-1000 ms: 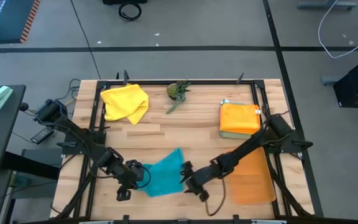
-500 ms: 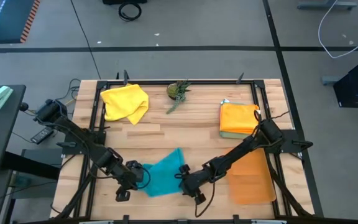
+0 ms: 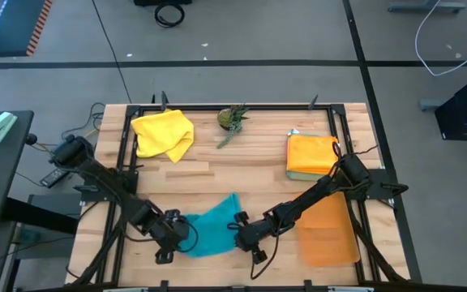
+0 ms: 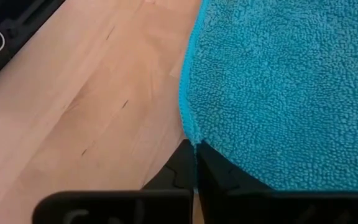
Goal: Fold microfiber towels
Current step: Fold the blue microfiber towel
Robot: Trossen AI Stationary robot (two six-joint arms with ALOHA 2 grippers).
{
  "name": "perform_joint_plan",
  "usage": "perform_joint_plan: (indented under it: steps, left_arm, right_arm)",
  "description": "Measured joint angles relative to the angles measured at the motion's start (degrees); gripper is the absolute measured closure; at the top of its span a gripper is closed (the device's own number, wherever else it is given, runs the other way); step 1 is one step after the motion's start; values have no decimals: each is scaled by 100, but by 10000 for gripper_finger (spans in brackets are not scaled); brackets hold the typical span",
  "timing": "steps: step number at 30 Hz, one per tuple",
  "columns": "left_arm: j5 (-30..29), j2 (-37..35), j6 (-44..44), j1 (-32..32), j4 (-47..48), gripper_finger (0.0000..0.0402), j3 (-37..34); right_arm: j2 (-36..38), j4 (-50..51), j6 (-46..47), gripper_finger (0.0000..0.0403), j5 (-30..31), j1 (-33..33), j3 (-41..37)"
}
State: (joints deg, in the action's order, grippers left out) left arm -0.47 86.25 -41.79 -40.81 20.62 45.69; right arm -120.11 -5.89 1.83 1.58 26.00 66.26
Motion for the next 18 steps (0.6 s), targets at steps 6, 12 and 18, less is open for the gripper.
perform_joint_plan:
  steps: [6,12,18]
  left_arm:
    - [245,-42,-159,-67,128,249,0]
    - [747,-50,-217,-278,379,291,0]
    - [706,-50,-76,-307,405,388,0]
  right_arm:
    - [-2,35,-27,394,-37,-70,0]
    - [-4,54,-7,395,-38,-83,-2]
    - [120,136,105,398,-22,-111,-23]
